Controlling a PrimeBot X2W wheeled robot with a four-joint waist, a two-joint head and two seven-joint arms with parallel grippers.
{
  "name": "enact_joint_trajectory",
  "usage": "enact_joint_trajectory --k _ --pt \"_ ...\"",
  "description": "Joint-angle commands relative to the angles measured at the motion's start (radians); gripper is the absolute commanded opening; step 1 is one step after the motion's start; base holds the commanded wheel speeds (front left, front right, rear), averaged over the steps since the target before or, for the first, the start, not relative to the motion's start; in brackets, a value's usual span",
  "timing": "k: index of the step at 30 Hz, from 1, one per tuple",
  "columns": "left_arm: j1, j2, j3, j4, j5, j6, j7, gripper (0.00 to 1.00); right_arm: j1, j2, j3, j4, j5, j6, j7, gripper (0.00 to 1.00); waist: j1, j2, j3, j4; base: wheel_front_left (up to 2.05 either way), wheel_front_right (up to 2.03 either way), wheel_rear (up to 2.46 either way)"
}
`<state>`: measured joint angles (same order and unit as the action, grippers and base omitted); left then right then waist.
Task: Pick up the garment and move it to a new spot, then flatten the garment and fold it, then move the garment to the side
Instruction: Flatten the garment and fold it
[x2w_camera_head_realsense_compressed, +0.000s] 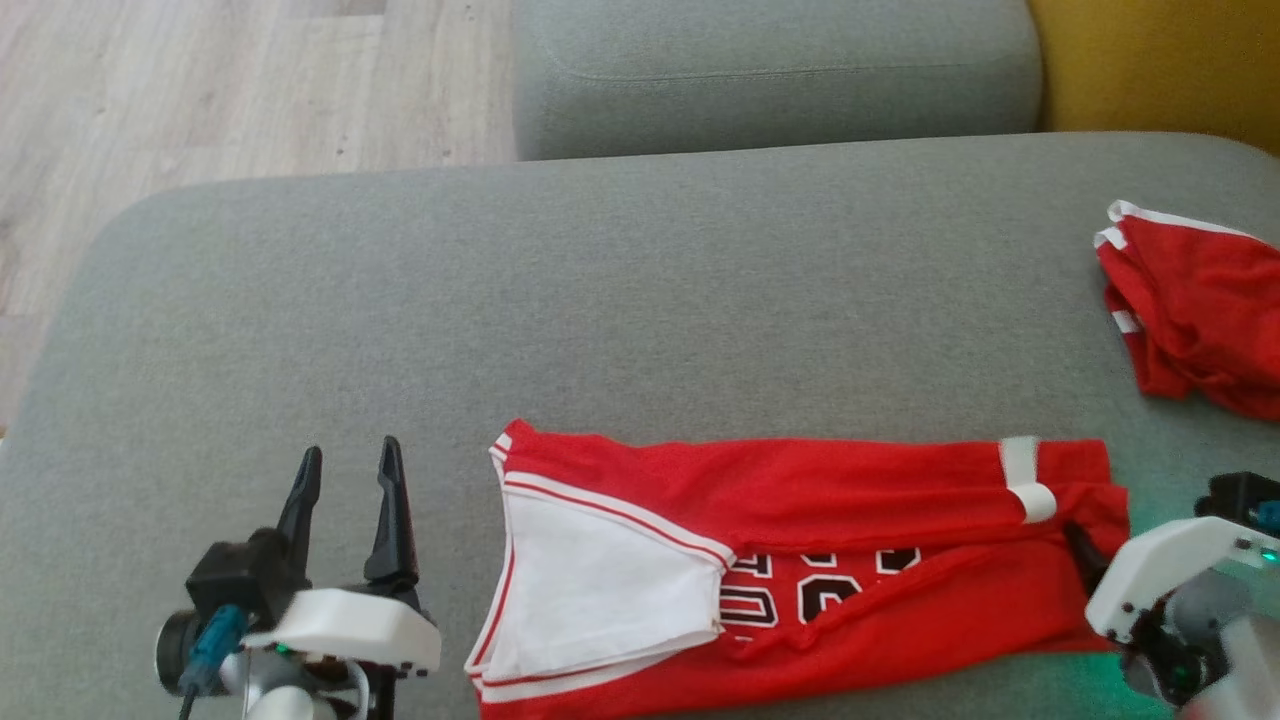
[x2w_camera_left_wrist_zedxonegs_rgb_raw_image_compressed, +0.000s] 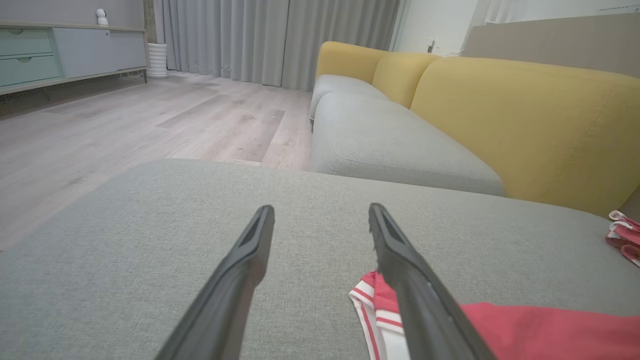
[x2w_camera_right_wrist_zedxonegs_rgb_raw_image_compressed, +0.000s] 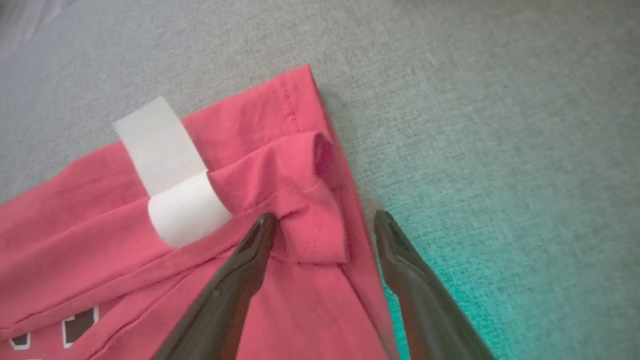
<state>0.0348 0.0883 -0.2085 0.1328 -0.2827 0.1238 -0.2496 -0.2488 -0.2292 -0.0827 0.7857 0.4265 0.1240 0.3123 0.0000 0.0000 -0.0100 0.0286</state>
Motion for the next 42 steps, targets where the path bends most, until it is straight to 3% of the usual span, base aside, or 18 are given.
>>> enact_joint_trajectory --k 1,8,9,12,19,23,31,36,42 --pt "-0.061 -0.005 0.050 -0.027 0.013 -0.007 -0.012 1.00 -0.051 -0.012 -0.006 0.008 -0.006 0.007 0.017 1.00 0.0000 0.0000 0.002 0.012 0.00 0.00 0.00" --pt "-0.056 -0.022 0.083 -0.012 0.031 -0.031 -0.012 1.00 -0.075 0.024 -0.048 0.132 -0.012 0.007 0.046 1.00 0.0000 0.0000 0.006 0.027 0.00 0.00 0.00" --pt "-0.055 -0.023 0.086 -0.010 0.033 -0.033 -0.012 1.00 -0.073 0.032 -0.038 0.139 -0.001 0.007 0.059 0.86 0.0000 0.0000 0.007 0.028 0.00 0.00 0.00" --pt "-0.055 -0.027 0.095 -0.005 0.039 -0.038 -0.012 1.00 -0.064 0.044 -0.006 0.141 0.033 0.007 0.084 0.00 0.0000 0.0000 0.007 0.026 0.00 0.00 0.00" --pt "-0.054 -0.032 0.105 0.000 0.046 -0.043 -0.012 1.00 -0.067 0.032 0.032 0.082 0.087 0.007 -0.008 0.00 0.0000 0.0000 0.005 0.016 0.00 0.00 0.00" --pt "-0.054 -0.034 0.111 0.003 0.049 -0.049 -0.012 1.00 -0.088 -0.015 0.018 0.063 0.094 0.007 -0.084 0.00 0.0000 0.0000 0.000 0.008 0.00 0.00 0.00" --pt "-0.050 -0.037 0.117 0.008 0.050 -0.055 -0.012 1.00 -0.127 -0.128 0.010 0.006 0.070 0.007 -0.118 0.00 0.0000 0.0000 -0.013 0.003 0.00 0.00 0.00" --pt "-0.046 -0.037 0.125 0.011 0.048 -0.055 -0.012 1.00 -0.113 -0.100 0.055 -0.142 0.100 0.007 -0.105 0.00 0.0000 0.0000 -0.024 0.018 0.00 0.00 0.00" --pt "-0.038 -0.038 0.127 0.024 0.042 -0.057 -0.012 1.00 -0.036 -0.011 0.116 -0.446 0.195 0.007 -0.027 0.00 0.0000 0.0000 -0.035 0.058 0.00 0.00 0.00"
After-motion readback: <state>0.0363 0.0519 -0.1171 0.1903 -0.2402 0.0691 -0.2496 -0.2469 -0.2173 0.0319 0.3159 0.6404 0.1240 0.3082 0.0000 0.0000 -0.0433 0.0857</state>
